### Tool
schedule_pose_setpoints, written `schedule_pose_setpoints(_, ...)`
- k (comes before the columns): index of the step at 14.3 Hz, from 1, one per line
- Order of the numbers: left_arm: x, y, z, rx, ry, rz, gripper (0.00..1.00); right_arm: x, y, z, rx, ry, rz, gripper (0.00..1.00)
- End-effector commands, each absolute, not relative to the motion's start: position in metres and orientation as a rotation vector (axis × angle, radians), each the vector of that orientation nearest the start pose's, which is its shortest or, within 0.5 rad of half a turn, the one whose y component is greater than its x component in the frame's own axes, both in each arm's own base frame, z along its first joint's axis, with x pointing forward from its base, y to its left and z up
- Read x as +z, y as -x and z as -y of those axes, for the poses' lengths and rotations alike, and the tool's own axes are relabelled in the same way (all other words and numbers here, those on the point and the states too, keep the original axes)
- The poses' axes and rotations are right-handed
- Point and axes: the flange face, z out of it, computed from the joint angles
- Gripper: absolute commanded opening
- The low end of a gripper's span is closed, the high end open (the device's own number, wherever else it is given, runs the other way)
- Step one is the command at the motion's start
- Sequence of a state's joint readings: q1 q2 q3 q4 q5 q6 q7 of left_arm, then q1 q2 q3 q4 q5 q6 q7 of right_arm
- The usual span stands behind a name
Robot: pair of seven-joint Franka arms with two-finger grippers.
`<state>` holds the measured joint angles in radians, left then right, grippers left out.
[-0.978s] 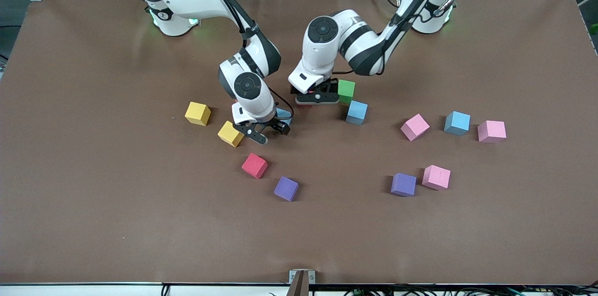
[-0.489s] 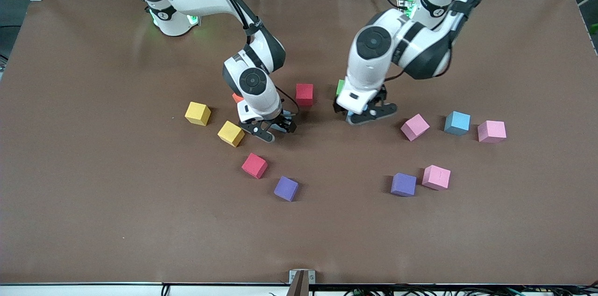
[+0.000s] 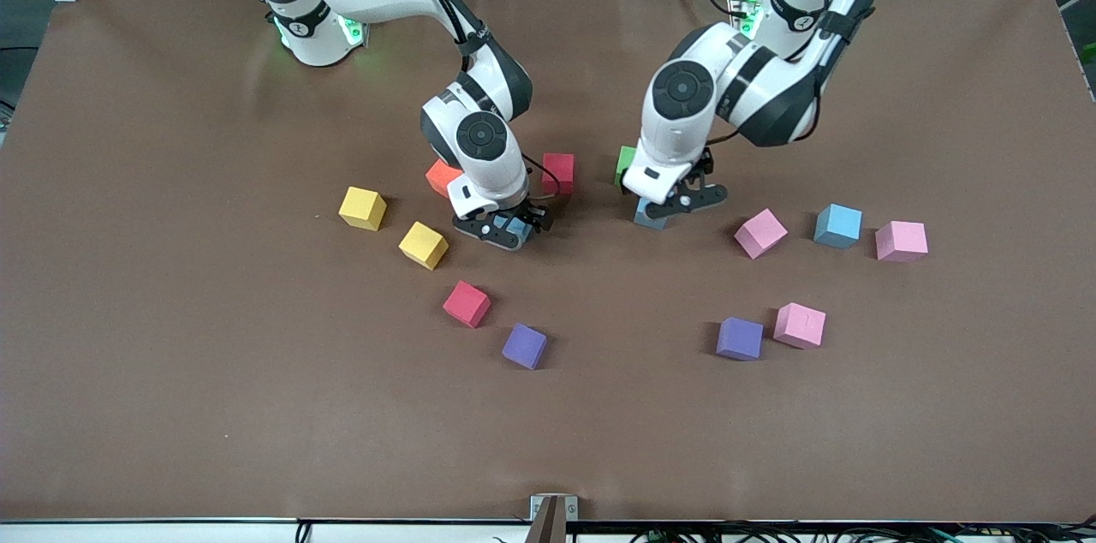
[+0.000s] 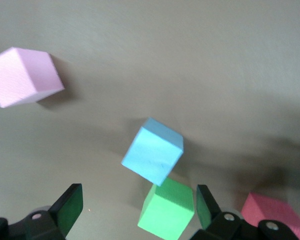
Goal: Arrange 11 blocks into digit 3
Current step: 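Lift the red cube with the left gripper while the right gripper grasps blue, then release the red block with the left gripper while the right gripper carries blue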
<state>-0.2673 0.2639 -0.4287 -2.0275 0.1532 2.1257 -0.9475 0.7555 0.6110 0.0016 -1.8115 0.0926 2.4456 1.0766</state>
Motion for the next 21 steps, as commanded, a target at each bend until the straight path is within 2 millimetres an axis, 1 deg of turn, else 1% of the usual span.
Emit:
schedule_pose_setpoints(1,0.305,-0.421,0.345,0.108,3.042,0.091,1.00,0.202,-0.472,-0.443,0.054,3.058,-0.577,0.69)
schedule_pose_setpoints(2,0.295,-0.415,0.343,0.097,3.057,0.055,1.00,0.200,-0.471,-0.441,0.060,3.064,-0.580,0.49)
schedule_pose_setpoints(3,0.283,-0.407,0.342,0.075,3.081,0.016,1.00,0.200,-0.471,-0.442,0.061,3.063,-0.589,0.20)
schedule_pose_setpoints(4,0.273,-0.399,0.348,0.064,3.105,-0.025,1.00,0.202,-0.469,-0.444,0.060,3.057,-0.612,0.01)
schedule_pose_setpoints(5,0.265,-0.393,0.352,0.069,3.117,-0.045,0.99,0.207,-0.471,-0.443,0.054,3.038,-0.683,0.00)
schedule_pose_setpoints(7,0.257,-0.388,0.357,0.092,3.118,-0.124,0.98,0.220,-0.474,-0.441,0.047,2.982,-0.882,0.00)
schedule_pose_setpoints(8,0.255,-0.384,0.362,0.086,3.127,-0.189,0.97,0.227,-0.477,-0.434,0.043,2.945,-0.989,0.00)
schedule_pose_setpoints(9,0.252,-0.382,0.366,0.086,3.137,-0.234,0.97,0.232,-0.477,-0.423,0.045,2.912,-1.094,0.00)
schedule_pose_setpoints(10,0.245,-0.379,0.371,0.093,3.148,-0.258,0.96,0.235,-0.480,-0.407,0.041,2.876,-1.208,0.00)
schedule_pose_setpoints(11,0.238,-0.373,0.378,0.105,3.161,-0.286,0.96,0.239,-0.482,-0.395,0.040,2.818,-1.354,0.00)
schedule_pose_setpoints(12,0.235,-0.373,0.379,0.107,3.168,-0.286,0.96,0.241,-0.479,-0.388,0.039,2.763,-1.474,0.00)
schedule_pose_setpoints(13,0.233,-0.372,0.379,0.111,3.165,-0.297,0.96,0.244,-0.480,-0.381,0.036,2.722,-1.553,0.00)
schedule_pose_setpoints(15,0.229,-0.371,0.378,0.124,3.159,-0.320,0.96,0.246,-0.476,-0.379,0.030,2.610,-1.719,0.00)
schedule_pose_setpoints(16,0.229,-0.372,0.378,0.125,3.157,-0.324,0.96,0.255,-0.475,-0.378,0.029,2.543,-1.801,0.00)
schedule_pose_setpoints(17,0.228,-0.371,0.377,0.131,3.152,-0.329,0.96,0.258,-0.467,-0.370,0.036,2.499,-1.875,0.00)
schedule_pose_setpoints(18,0.228,-0.372,0.377,0.132,3.150,-0.331,0.96,0.260,-0.455,-0.361,0.044,2.485,-1.910,0.00)
schedule_pose_setpoints(19,0.228,-0.371,0.376,0.135,3.148,-0.331,0.96,0.258,-0.444,-0.352,0.054,2.473,-1.948,0.00)
schedule_pose_setpoints(20,0.225,-0.370,0.373,0.146,3.146,-0.304,0.96,0.257,-0.434,-0.346,0.055,2.422,-2.010,0.00)
schedule_pose_setpoints(21,0.220,-0.372,0.361,0.163,3.138,-0.271,0.96,0.252,-0.425,-0.346,0.056,2.366,-2.075,0.00)
